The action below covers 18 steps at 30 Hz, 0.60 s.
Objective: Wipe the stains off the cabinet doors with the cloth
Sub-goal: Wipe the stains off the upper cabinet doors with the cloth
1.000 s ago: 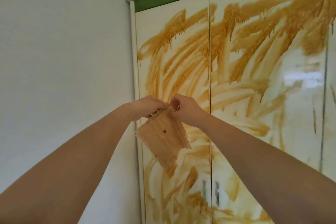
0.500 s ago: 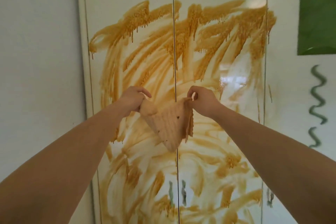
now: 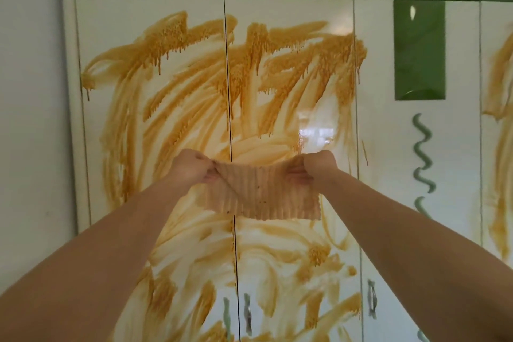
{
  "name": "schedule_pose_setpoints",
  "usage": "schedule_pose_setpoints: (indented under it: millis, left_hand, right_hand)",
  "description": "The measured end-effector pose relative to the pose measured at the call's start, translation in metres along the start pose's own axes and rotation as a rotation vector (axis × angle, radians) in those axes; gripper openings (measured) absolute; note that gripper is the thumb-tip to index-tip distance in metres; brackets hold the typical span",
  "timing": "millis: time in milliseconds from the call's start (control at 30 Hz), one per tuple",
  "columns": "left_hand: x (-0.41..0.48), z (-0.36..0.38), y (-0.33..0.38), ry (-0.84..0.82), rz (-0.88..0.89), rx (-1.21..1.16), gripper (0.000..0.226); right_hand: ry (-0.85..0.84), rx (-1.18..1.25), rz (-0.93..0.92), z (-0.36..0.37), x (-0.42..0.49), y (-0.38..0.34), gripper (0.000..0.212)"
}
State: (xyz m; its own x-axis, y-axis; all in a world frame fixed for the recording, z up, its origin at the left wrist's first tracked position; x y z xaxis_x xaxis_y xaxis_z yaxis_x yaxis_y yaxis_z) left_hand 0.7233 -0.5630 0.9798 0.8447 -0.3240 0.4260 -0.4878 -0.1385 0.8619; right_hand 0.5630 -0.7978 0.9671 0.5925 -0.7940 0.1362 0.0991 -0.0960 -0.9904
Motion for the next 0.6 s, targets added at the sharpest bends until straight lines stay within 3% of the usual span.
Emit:
schedule_pose_setpoints:
  millis: [233,400,600]
  left_hand:
    - [0.011,0.026,0.006,0.142,-0.01,-0.136,0.008]
    - [0.02,0.064,0.009,0.067,-0.146,-0.484,0.013]
    - [0.037,0.122,0.026,0.039,-0.155,-0.685,0.029]
  right_hand:
    - [0.118,0.127,-0.13,-0.02,0.023,0.004,0.034]
    - [0.212,0.106,-0.164,-0.035,0.037,0.014,0.026]
    - [0.288,0.148,-0.21,-0.072,0.069,0.013,0.021]
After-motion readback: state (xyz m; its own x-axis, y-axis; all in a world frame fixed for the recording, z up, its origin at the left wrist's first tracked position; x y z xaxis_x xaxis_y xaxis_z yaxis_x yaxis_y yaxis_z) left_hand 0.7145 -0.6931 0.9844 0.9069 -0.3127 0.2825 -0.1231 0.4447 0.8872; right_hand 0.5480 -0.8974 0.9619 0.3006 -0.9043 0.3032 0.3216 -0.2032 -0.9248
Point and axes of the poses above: each hand's wrist, its own x-axis towards the middle knuckle, its own z-axis out of the palm, y = z × x, the point moved 3 cm from there along x, towards the middle knuckle, and after that the axes turned 2 degrees about z, right-handed, at the moved point
